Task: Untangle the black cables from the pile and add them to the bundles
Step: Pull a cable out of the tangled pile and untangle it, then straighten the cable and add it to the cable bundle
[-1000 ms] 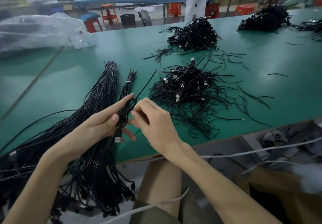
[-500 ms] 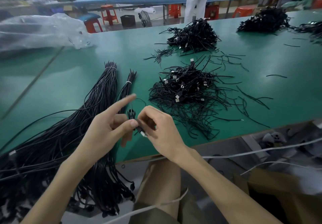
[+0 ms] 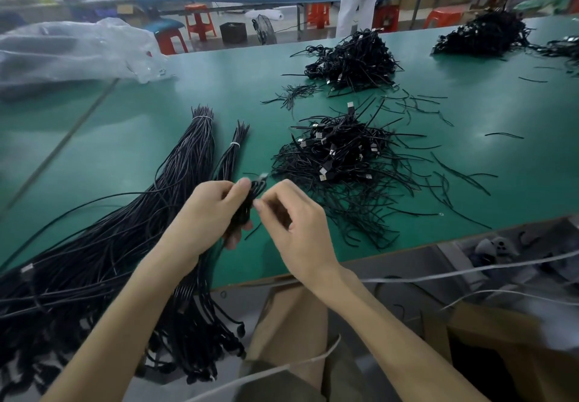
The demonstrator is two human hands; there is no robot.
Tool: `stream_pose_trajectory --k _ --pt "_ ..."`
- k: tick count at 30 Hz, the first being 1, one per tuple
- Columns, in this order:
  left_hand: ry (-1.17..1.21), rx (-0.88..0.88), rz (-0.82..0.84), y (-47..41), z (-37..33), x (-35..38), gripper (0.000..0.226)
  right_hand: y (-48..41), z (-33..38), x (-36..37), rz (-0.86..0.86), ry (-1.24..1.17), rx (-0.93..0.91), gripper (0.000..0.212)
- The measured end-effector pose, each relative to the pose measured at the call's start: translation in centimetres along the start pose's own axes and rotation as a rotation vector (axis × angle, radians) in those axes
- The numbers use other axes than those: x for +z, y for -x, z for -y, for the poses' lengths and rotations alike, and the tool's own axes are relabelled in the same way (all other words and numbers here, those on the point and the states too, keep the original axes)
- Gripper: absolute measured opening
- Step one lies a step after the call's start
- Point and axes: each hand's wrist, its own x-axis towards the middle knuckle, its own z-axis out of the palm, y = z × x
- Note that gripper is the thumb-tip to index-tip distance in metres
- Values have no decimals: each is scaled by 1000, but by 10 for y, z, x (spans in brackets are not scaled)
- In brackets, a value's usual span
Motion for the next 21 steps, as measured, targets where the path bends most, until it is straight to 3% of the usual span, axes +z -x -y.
stream_pose_trajectory --k 3,5,8,14,18,21 --pt "166 -40 114 4 8 -6 18 2 -7 -5 46 212 -113 19" --pt "271 40 257 8 13 -16 26 4 -11 -9 68 270 -149 17" --pt "173 210 409 14 21 -23 38 7 -11 -14 96 219 -116 16" --pt "16 271 220 10 20 -11 20 11 -5 -11 114 186 -94 14" --pt "-221 333 68 6 21 -7 45 8 -2 -10 79 231 -176 17" --pt "-166 332 72 8 20 -4 39 4 -1 -9 50 324 -303 20"
